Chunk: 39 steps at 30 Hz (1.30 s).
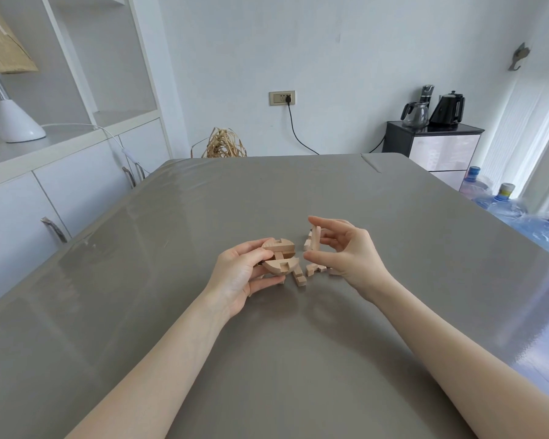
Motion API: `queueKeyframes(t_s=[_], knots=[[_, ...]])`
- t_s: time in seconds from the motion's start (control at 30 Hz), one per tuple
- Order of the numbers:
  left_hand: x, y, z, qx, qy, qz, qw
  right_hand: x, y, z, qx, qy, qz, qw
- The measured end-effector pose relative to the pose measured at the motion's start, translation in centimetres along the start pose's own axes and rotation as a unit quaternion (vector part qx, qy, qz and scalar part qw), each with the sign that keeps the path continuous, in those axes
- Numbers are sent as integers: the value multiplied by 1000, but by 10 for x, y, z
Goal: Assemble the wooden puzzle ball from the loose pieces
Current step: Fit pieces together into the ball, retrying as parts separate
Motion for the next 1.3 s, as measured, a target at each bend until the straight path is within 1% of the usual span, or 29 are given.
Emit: queueKeyframes(t_s=[0.13, 0.23, 0.33, 0.4, 0.57, 0.83, 1.07, 1.3], knots=[[-1, 1, 0, 1, -16, -14, 1000, -6, 2, -7, -4, -47, -60, 997], [-2, 1, 0, 2, -27, -26, 999, -11, 3, -12, 18, -38, -88, 995], [-4, 2, -1, 0, -40, -34, 999, -16, 4, -16, 29, -13, -93, 995], [-5, 3, -1, -2, -51, -40, 998, -18, 5, -18, 36, 26, -99, 994], [-6, 4, 0, -10, -70, -49, 996, -18, 6, -16, 32, 75, -106, 991], [-7, 4, 0, -21, -86, -49, 995, -20, 4, -6, 0, 98, -105, 990], [-6, 3, -1, -24, -93, -37, 995, -20, 6, -7, 0, 103, -108, 989], [-6, 3, -1, -27, -98, -39, 994, -22, 7, -8, 13, 131, -106, 986]])
Point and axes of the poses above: each hand's wrist, its own y-axis away from the middle knuckle, its own x-axis out of the back of the hand, z = x × y, the point moved 4 cm from there along -y, towards the middle knuckle, and after that the axes turned 8 degrees about -z, right-handed, at the moved point
